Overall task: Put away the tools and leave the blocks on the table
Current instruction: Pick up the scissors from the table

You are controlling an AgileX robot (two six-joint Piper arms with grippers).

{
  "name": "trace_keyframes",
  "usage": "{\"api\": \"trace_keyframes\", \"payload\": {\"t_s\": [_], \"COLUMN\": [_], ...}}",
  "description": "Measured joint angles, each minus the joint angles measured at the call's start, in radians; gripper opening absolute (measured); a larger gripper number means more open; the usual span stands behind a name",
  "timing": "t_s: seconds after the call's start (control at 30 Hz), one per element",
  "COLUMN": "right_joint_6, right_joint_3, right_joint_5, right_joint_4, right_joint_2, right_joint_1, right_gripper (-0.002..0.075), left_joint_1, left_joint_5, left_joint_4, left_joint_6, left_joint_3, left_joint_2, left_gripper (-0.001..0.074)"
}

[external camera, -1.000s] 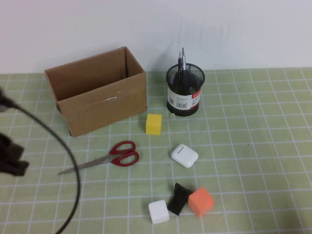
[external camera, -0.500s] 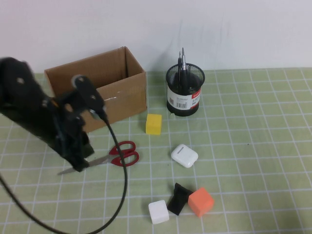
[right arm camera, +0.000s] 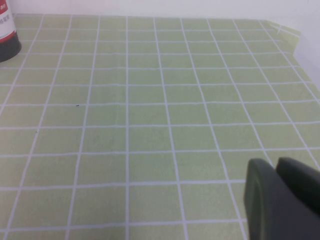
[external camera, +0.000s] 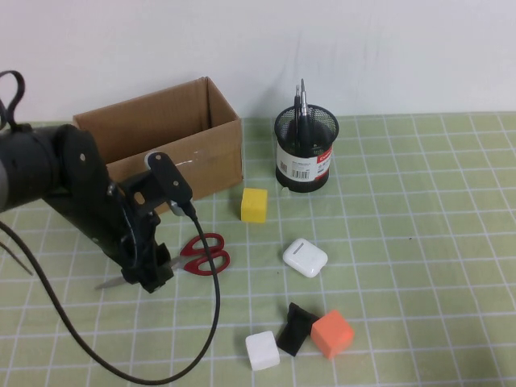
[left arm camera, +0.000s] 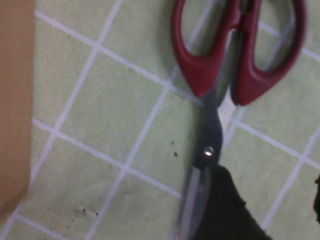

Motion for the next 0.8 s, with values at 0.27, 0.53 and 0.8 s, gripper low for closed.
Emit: {"api": "trace_keyframes", "payload": {"t_s": [0.27, 0.53, 0.8], "right_joint_6": [0.000, 0.000, 0.000], "right_joint_3": [0.000, 0.000, 0.000], "right_joint_5": [0.000, 0.000, 0.000], "right_joint_4": [0.000, 0.000, 0.000], "right_joint_2": [0.000, 0.000, 0.000], "right_joint_1": [0.000, 0.000, 0.000], "right_gripper": [-0.0007, -0.0007, -0.0007], "left_joint_1": [0.000, 0.000, 0.000], "left_joint_5": [-0.046, -0.093, -0.103], "left_joint_4": [0.000, 0.000, 0.000], "left_joint_6": [0.000, -0.002, -0.002], "left_joint_3": [0.000, 0.000, -0.010], "left_joint_2": [0.049, 0.096, 0.121], "left_gripper": [0.0351, 0.0351, 0.0351]}}
